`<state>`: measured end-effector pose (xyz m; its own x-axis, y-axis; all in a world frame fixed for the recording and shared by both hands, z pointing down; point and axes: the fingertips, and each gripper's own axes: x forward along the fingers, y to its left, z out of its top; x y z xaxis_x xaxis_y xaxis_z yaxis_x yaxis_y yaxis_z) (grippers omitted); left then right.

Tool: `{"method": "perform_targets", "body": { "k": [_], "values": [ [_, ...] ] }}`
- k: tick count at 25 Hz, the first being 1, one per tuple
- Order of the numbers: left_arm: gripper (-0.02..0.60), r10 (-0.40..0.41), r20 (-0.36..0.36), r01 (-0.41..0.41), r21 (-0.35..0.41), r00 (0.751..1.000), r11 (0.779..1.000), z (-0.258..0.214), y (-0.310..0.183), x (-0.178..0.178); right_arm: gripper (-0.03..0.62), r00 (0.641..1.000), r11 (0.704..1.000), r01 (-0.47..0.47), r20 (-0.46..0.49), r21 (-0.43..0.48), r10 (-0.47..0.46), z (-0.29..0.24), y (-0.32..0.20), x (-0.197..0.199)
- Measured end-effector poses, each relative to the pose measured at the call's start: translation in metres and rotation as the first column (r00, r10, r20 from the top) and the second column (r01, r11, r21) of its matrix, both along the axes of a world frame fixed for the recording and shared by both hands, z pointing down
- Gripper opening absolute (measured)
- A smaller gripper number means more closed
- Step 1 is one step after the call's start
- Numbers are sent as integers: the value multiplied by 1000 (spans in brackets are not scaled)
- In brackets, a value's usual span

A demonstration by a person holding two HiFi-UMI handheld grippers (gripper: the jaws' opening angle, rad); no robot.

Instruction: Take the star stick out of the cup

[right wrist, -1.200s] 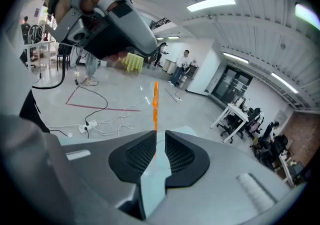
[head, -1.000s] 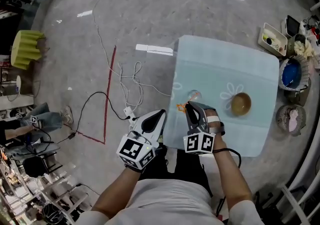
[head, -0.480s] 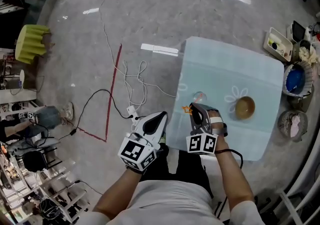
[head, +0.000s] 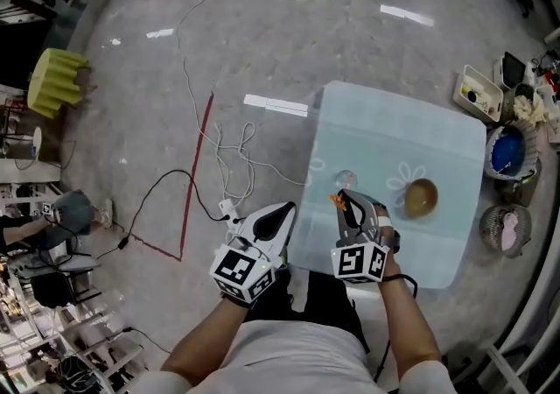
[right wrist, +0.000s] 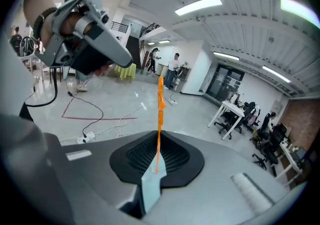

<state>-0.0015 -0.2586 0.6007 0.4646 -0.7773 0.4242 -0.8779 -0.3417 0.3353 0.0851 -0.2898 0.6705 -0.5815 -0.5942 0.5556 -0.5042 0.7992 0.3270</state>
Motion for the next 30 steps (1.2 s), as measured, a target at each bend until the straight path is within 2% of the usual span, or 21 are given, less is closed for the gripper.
{"method": "perform_targets", "body": {
  "k": [12, 19, 24, 30],
  "values": [
    [6, 74, -7, -73, 72, 997, 995, -31, -3, 12, 28, 980, 991, -128, 147, -45, 134, -58, -2, 10],
    [6, 111, -17, -108, 126, 994, 986, -60, 6, 8, 28, 961, 979, -200, 189, -32, 203, -100, 11, 10],
    [6, 144, -23, -139, 153, 989, 979, -86, 16, -12, 28, 935, 964, -265, 239, -27, 264, -149, 22, -6],
    [6, 187, -33, -179, 167, 982, 970, -111, 47, -38, 28, 882, 935, -350, 312, -64, 352, -187, 55, -25]
  ]
}}
